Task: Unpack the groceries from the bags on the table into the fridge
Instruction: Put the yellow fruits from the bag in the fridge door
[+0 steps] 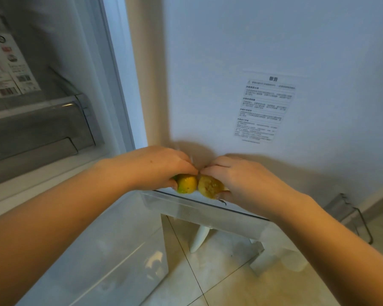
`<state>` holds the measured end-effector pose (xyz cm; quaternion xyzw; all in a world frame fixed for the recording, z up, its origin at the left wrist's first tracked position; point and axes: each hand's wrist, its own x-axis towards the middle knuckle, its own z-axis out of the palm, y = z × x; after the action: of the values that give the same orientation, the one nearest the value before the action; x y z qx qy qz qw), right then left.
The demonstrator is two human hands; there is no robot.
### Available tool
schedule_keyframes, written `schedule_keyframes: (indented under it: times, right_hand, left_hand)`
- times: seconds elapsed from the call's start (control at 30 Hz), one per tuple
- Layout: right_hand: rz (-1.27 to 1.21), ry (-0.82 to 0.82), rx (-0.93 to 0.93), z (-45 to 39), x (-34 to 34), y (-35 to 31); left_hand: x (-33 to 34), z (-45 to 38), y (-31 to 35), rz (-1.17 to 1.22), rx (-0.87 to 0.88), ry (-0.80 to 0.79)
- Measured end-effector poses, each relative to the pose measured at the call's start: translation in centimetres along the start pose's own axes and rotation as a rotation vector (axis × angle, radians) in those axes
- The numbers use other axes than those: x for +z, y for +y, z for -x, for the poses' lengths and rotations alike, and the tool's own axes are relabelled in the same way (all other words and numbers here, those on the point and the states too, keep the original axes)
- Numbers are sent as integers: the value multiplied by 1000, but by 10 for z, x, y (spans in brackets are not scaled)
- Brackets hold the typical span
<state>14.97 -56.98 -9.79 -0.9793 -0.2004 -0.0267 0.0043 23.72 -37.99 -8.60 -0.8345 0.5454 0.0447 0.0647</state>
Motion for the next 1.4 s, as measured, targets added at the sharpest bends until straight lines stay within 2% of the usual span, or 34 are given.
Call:
schedule_keyframes:
  times: [0.17,0.3,0.43,0.63,0.73,0.93,1.13,1.4]
  right_hand:
    - [-20,59,-26,4,-4,1]
    - [-58,127,-46,12,-9,2]
    - [-143,216,-39,20,-11,2]
    - [-241,443,-9,49,-8,-8]
    - [-238,492,-2,73,-6,-20]
    - [-264,488,78,141,12,-61]
    - [-259,285,266,234,59,-100]
    - [-266,181,572,346,110,-104]
  left_hand:
    - [-6,7,11,83,-117,70]
    - [-4,21,27,134,-301,239]
    - [4,39,53,160,-461,495]
    - [22,65,99,159,-611,657]
    - [33,76,121,166,-616,657]
    - [58,100,181,168,-587,661]
    - [100,117,249,202,-529,529]
    - [140,88,329,289,-331,363]
